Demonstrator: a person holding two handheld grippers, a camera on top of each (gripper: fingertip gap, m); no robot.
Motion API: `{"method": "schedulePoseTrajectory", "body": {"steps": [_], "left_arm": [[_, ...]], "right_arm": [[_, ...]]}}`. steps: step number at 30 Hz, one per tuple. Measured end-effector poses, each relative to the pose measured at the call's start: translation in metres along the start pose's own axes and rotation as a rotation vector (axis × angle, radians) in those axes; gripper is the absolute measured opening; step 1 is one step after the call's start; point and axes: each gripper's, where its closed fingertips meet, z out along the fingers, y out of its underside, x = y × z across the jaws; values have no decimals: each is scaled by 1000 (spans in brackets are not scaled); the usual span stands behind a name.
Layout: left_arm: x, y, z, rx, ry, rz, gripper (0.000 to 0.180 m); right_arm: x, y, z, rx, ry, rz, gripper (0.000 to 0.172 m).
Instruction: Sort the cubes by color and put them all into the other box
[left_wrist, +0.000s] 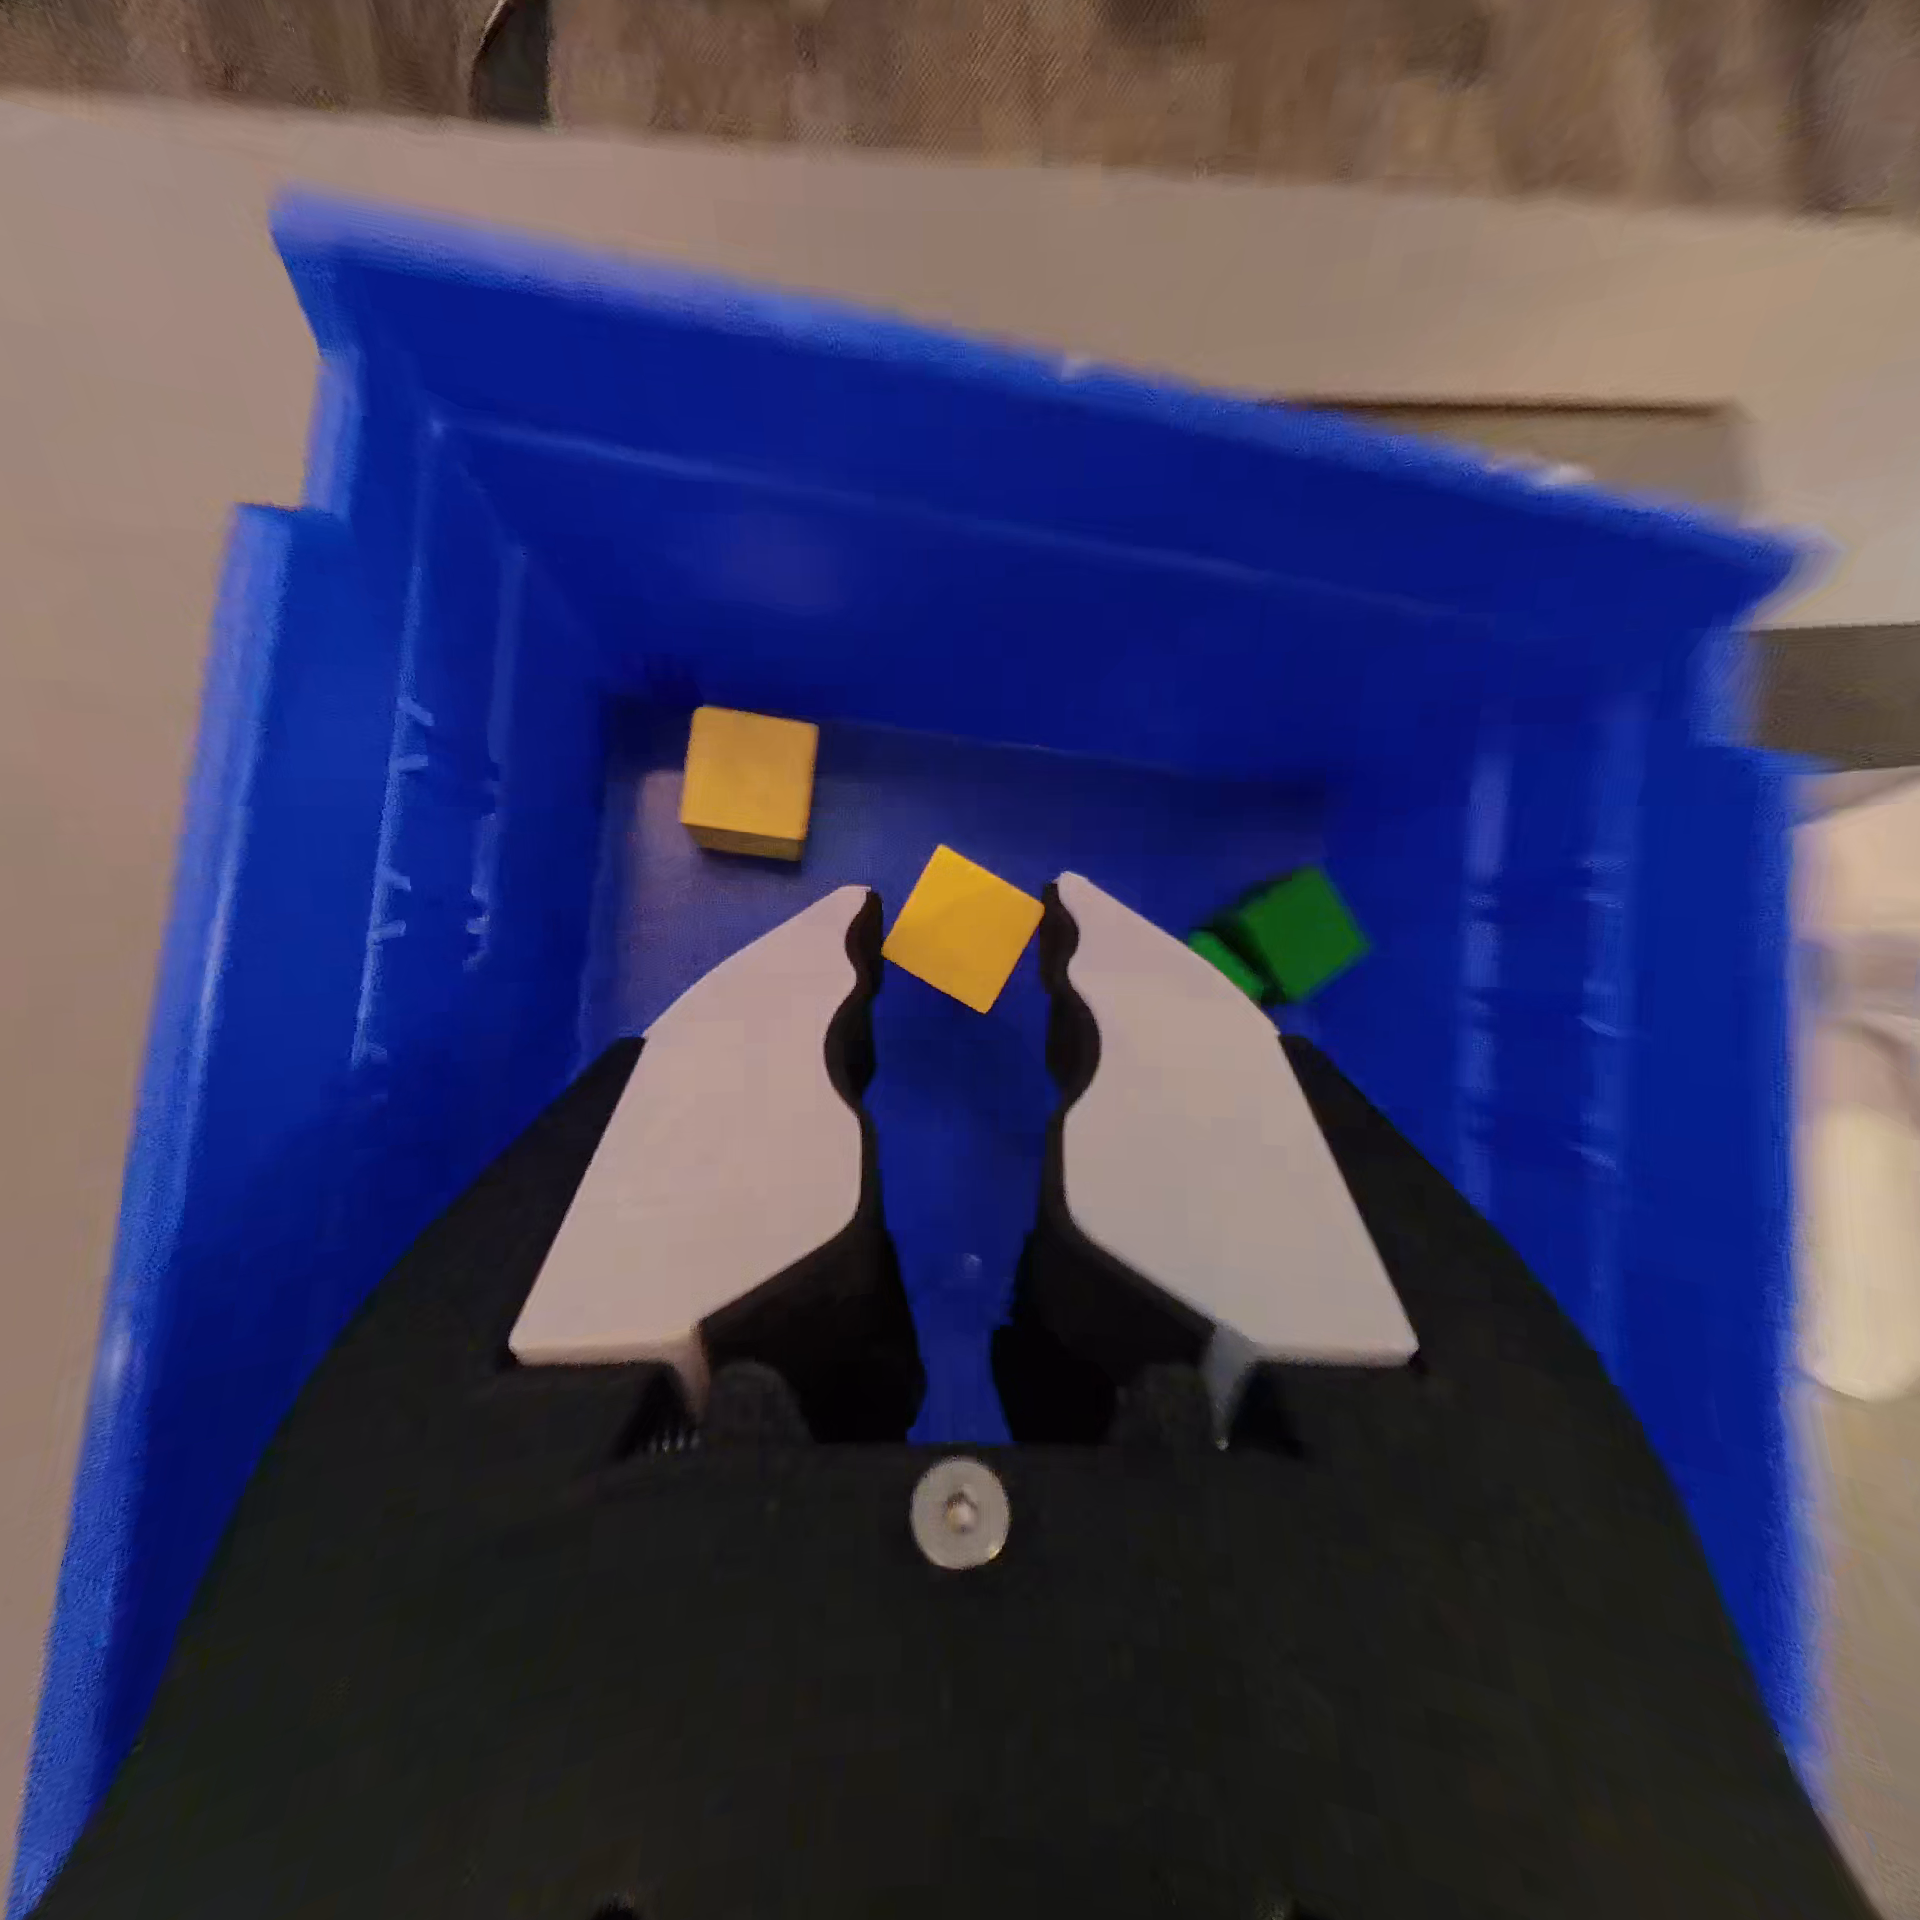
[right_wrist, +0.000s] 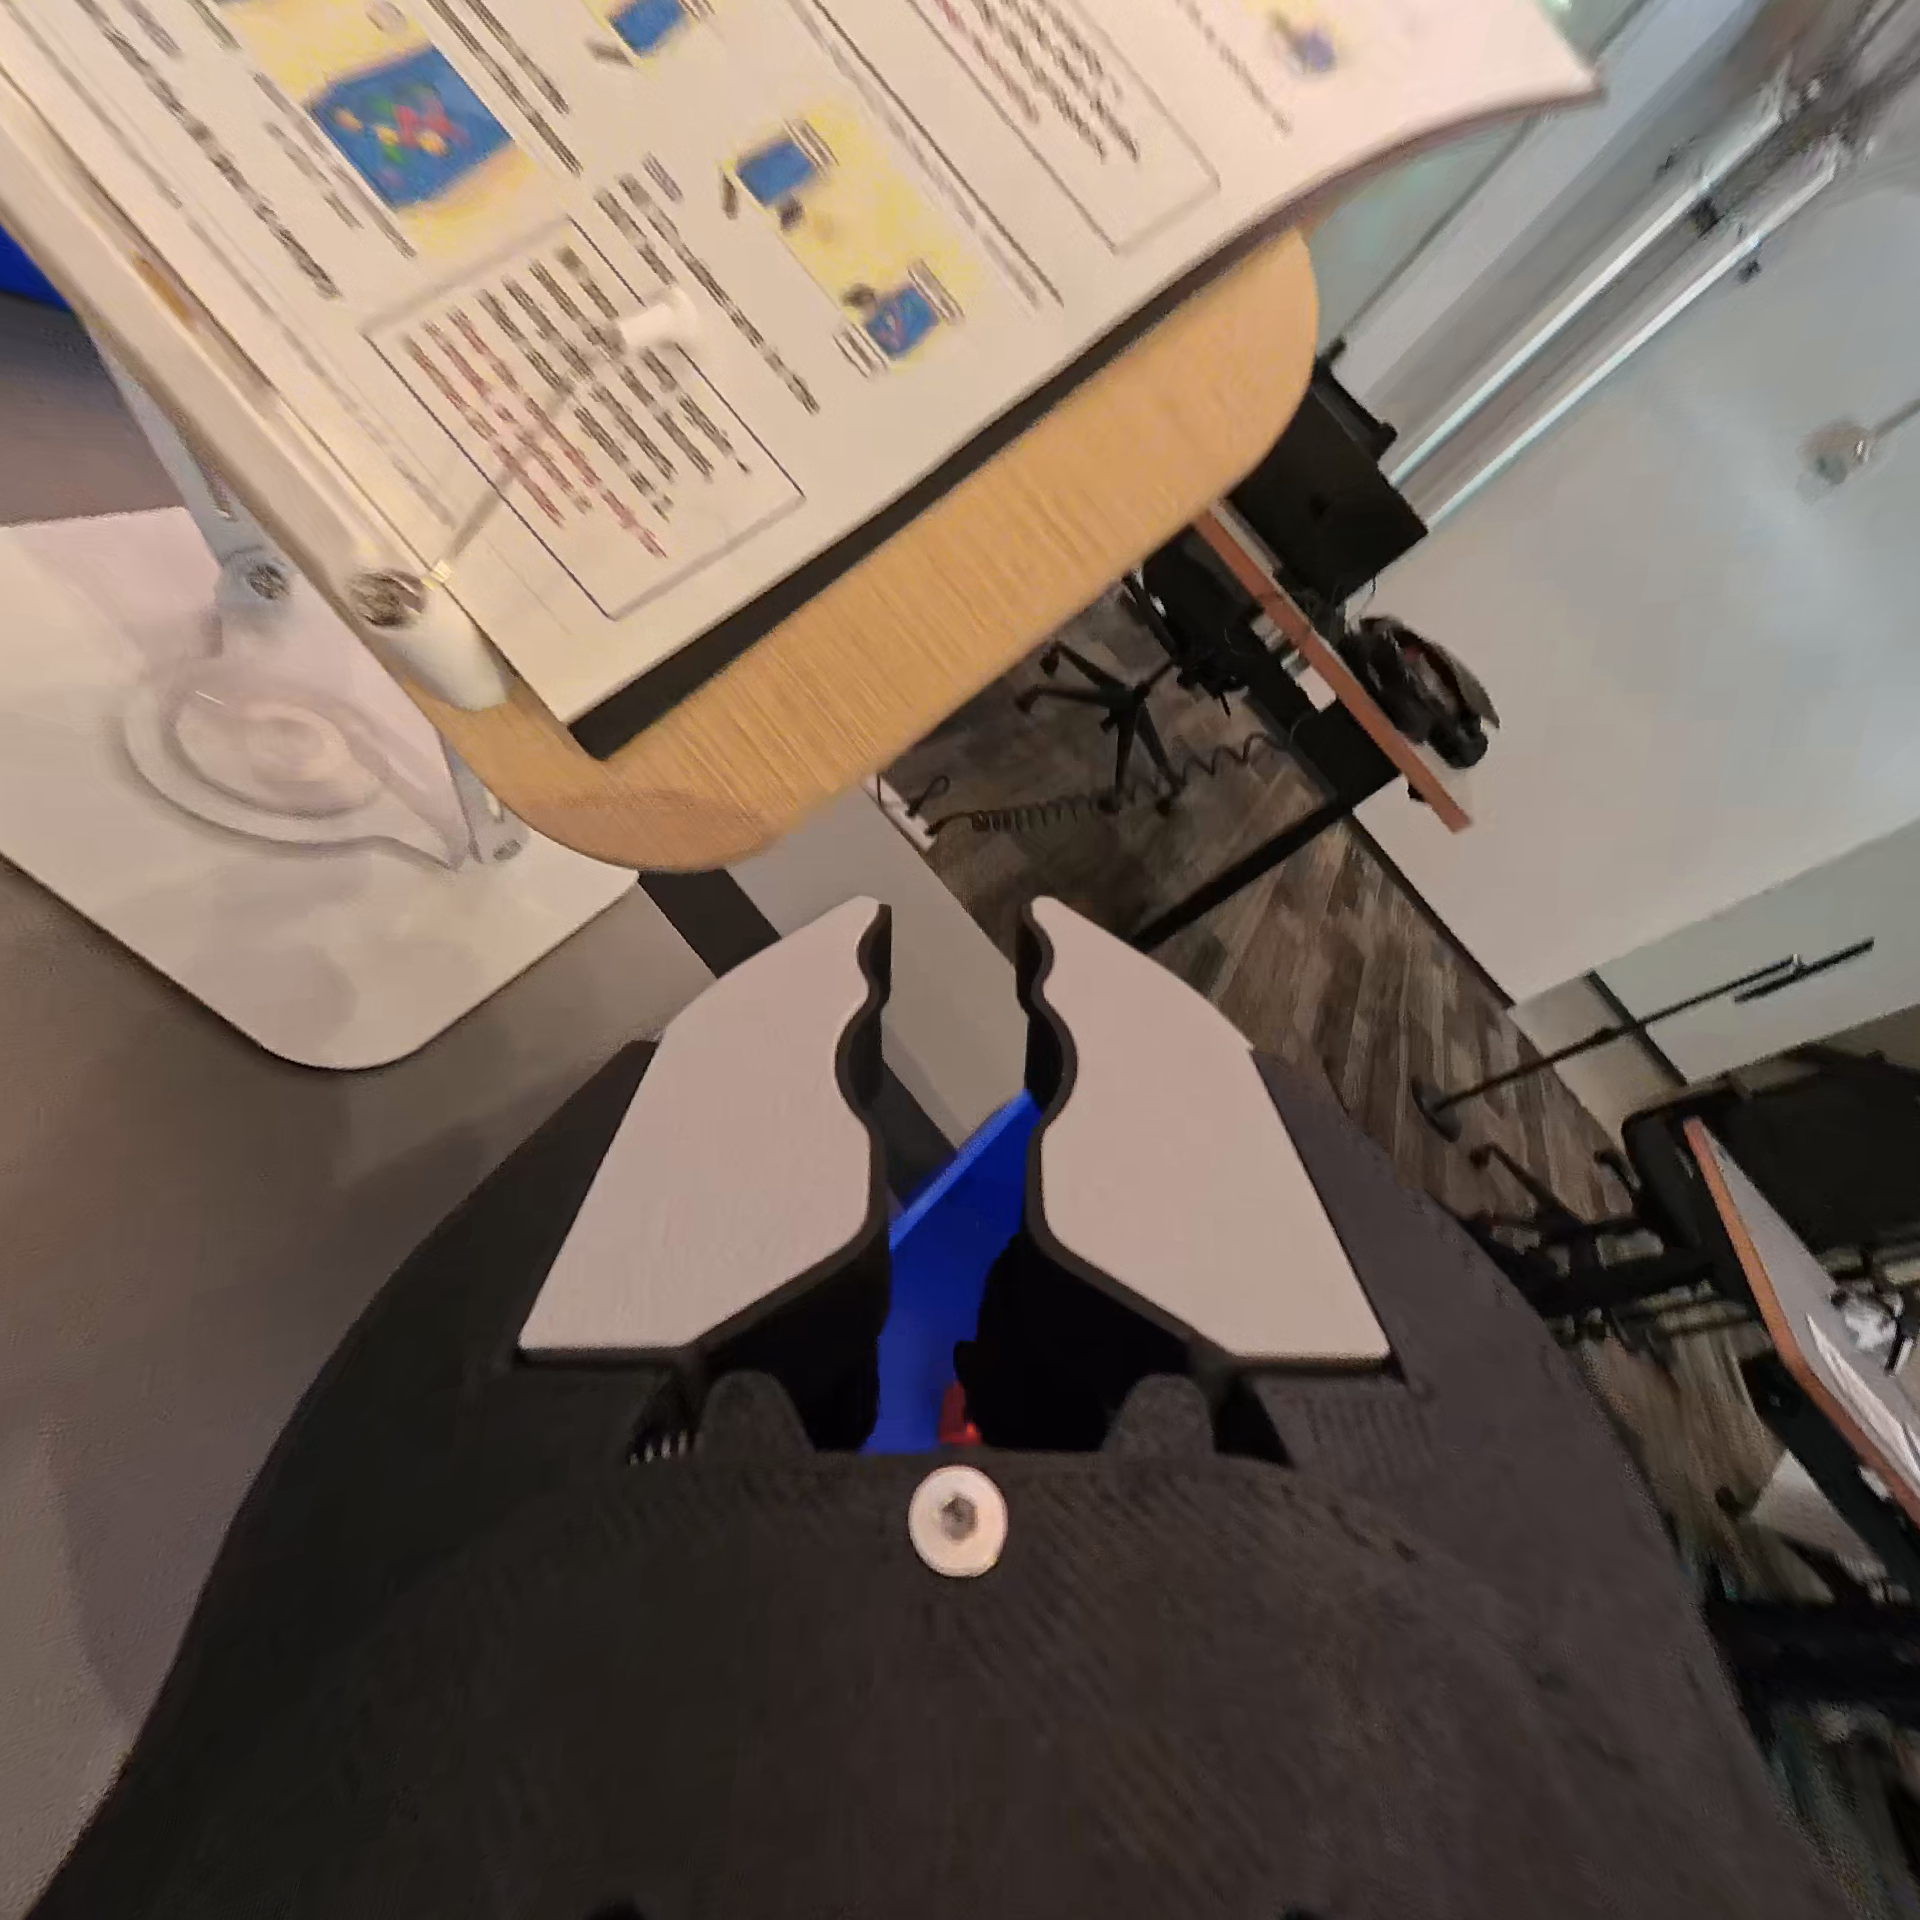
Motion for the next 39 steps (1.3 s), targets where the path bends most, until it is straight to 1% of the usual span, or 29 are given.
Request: {"method": "schedulePoseTrajectory", "body": {"steps": [2,4,6,8,11,14,17,20,22,25,28,30,31,32,36,37,39], "left_arm": [[21,-14,-34,108,86,5,29],[53,-29,-77,242,209,15,29],[95,-39,-121,354,345,54,29],[141,-43,-159,433,462,122,29],[219,-36,-201,499,629,253,29],[300,-15,-218,487,824,353,29],[375,16,-221,437,1045,400,29],[431,47,-218,341,1243,390,28],[451,60,-216,294,1336,364,28],[464,71,-210,226,1423,313,28],[471,78,-205,183,1461,287,28],[474,83,-200,159,1461,286,28],[476,85,-199,148,1472,281,28],[477,85,-200,143,1492,268,28],[477,86,-202,124,1523,252,29],[476,84,-203,129,1526,248,28],[469,75,-206,191,1511,233,28]], "right_arm": [[-8,-16,-5,67,-18,-35,27],[-20,-36,-12,142,-41,-65,30],[-36,-60,-20,238,-59,-101,30],[-54,-80,-28,312,-74,-136,30],[-82,-104,-37,397,-98,-173,31],[-106,-120,-42,462,-109,-207,37],[-123,-129,-45,505,-112,-229,41],[-133,-133,-47,539,-96,-258,44],[-135,-134,-47,553,-69,-289,45],[-139,-135,-48,567,-50,-315,45],[-141,-135,-47,572,-19,-363,41],[-141,-136,-48,585,0,-377,37],[-142,-136,-49,590,4,-382,33],[-142,-137,-50,595,13,-395,25],[-142,-137,-51,598,25,-419,25],[-141,-137,-52,602,28,-420,23],[-132,-135,-53,589,27,-421,22]]}}
